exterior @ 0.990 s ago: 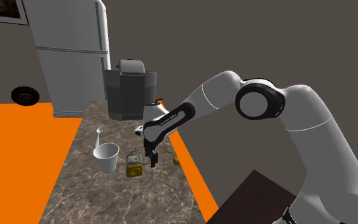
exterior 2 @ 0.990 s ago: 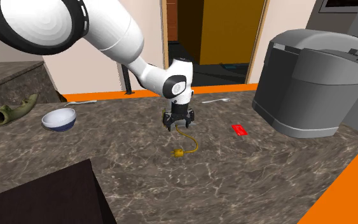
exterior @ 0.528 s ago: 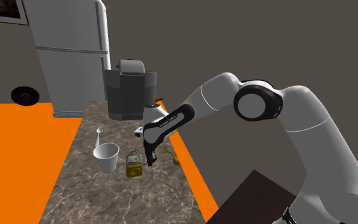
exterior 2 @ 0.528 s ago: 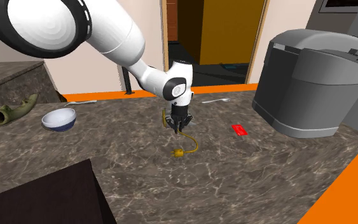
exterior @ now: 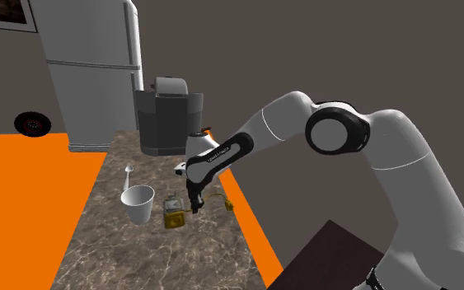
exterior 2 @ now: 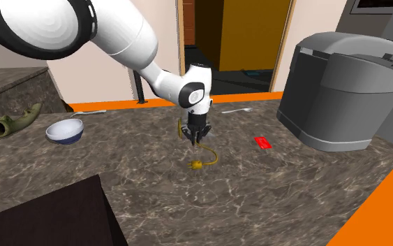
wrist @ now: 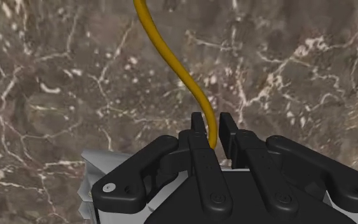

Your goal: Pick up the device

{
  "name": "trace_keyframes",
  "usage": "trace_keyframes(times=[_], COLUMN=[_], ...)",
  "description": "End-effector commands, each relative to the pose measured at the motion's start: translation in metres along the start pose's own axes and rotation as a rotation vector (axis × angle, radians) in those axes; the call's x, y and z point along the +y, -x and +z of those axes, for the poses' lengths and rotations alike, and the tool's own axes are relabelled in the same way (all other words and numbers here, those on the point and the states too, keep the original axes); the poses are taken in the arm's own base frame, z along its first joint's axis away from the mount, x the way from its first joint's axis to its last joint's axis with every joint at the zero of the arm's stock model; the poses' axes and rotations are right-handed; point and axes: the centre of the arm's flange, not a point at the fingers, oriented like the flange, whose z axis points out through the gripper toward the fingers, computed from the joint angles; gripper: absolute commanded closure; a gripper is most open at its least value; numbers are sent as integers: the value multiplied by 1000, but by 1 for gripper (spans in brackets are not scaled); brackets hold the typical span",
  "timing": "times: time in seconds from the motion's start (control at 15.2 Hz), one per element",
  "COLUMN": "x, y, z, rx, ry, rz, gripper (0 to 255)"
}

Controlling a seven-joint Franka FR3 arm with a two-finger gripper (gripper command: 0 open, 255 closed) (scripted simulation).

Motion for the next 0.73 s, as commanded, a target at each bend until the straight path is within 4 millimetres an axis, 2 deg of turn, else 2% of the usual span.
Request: trace_keyframes(times=[0.0, 0.66], x=[0, -2], y=[-1, -3], z=[-11, -63], rx=[1, 1], ry=[1, 1], rz=[0, 0], gripper=[255, 255])
